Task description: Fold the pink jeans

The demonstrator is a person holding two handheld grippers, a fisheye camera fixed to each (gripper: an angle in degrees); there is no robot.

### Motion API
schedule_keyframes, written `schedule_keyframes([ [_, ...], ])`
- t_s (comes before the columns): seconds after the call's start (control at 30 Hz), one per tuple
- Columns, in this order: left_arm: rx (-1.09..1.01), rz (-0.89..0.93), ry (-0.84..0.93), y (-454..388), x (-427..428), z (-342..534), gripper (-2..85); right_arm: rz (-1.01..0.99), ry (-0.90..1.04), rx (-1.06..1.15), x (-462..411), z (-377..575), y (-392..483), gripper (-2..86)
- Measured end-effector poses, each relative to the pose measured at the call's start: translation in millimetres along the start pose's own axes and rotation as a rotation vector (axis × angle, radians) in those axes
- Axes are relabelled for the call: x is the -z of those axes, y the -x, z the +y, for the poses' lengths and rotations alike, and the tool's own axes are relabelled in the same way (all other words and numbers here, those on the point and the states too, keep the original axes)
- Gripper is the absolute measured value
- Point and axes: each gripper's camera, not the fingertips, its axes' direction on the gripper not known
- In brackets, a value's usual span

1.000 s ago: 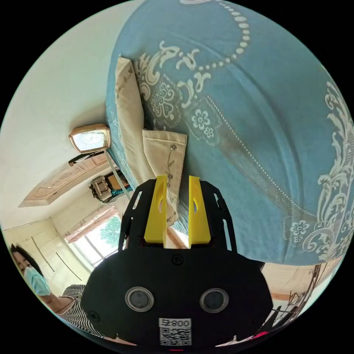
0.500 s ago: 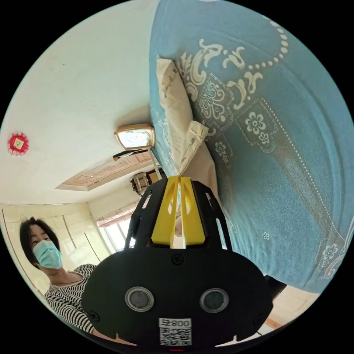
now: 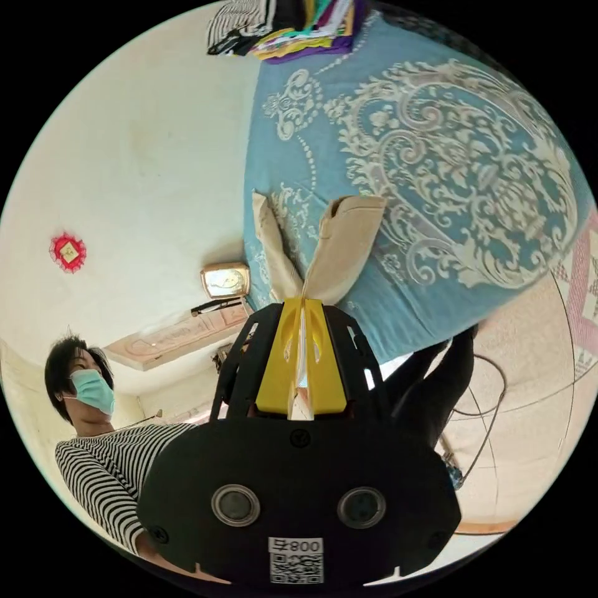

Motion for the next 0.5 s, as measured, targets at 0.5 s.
schedule_keyframes([
  [0.5,-0.097,-0.274,0.021,-110.9,-34.3,1.6,2.8,0.392,0.065,-0.181,-19.8,10.7,-29.1,3.9],
])
